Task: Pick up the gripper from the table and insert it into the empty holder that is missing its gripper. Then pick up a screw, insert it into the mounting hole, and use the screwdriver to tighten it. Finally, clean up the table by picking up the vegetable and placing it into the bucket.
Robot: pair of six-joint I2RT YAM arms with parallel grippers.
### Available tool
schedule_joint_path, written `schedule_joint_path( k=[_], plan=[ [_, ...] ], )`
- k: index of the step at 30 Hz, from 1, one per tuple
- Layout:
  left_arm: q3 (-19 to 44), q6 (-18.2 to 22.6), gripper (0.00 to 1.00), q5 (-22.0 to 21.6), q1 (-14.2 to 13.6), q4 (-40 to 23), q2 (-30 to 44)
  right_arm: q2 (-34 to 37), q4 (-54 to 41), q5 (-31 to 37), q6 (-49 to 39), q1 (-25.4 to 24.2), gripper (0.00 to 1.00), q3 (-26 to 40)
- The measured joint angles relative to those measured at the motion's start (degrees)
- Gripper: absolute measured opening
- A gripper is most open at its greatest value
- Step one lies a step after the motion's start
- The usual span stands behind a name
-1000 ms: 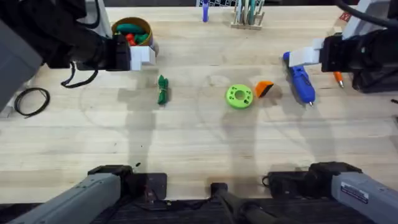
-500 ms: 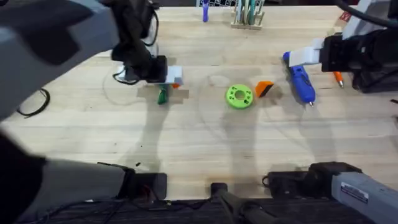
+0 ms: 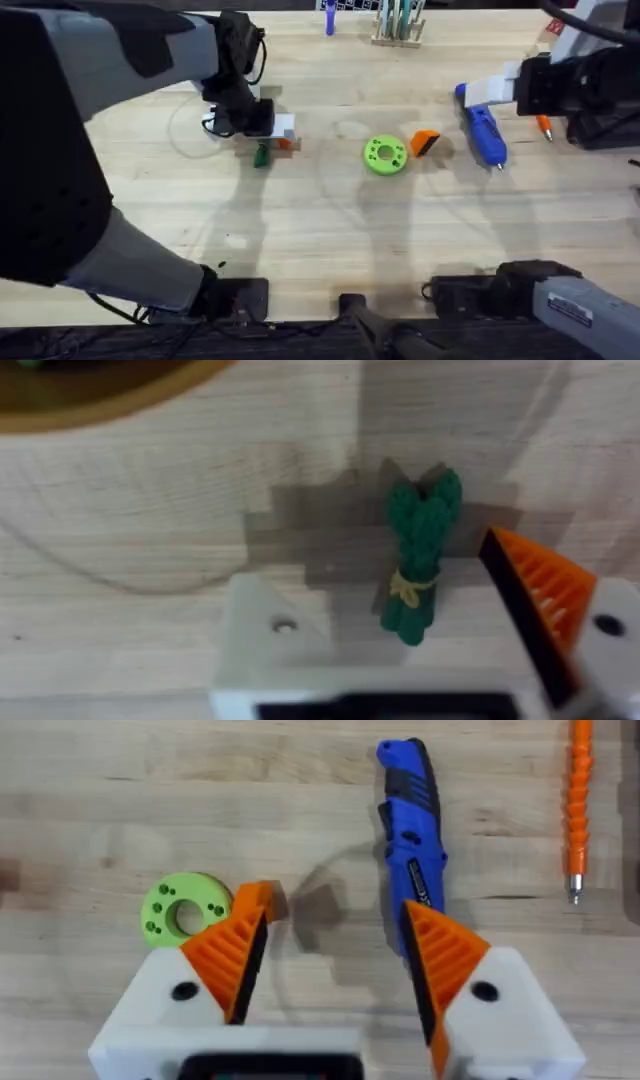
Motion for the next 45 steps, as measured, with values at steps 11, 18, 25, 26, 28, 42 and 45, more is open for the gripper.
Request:
schedule_joint_path(
  k=[11,18,25,26,28,42,45],
  plan=[
    [0.4,0.6,0.018,0.1,0.0,0.3,0.0,0.0,0.0,0.0,0.0,0.0,0.812,0.0],
    [0.4,0.4,0.016,0.1,0.0,0.2,0.0,0.0,0.0,0.0,0.0,0.0,0.813,0.0],
    [1.8,-1.5,0.016,0.1,0.0,-3.6,-4.3,0.0,0.0,0.0,0.0,0.0,0.812,0.0],
    [2.4,-1.8,0.016,0.1,0.0,-4.1,-6.2,0.0,0.0,0.0,0.0,0.0,0.812,0.0],
    [3.7,-2.1,0.016,0.1,0.0,-4.7,-10.3,0.0,0.0,0.0,0.0,0.0,0.812,0.0],
    [4.7,-3.0,0.016,0.1,0.0,-10.3,-29.0,0.0,0.0,0.0,0.0,0.0,0.813,0.0],
    [4.7,-3.0,0.016,0.1,0.0,-10.3,-29.2,0.0,0.0,0.0,0.0,0.0,0.813,0.0]
  ],
)
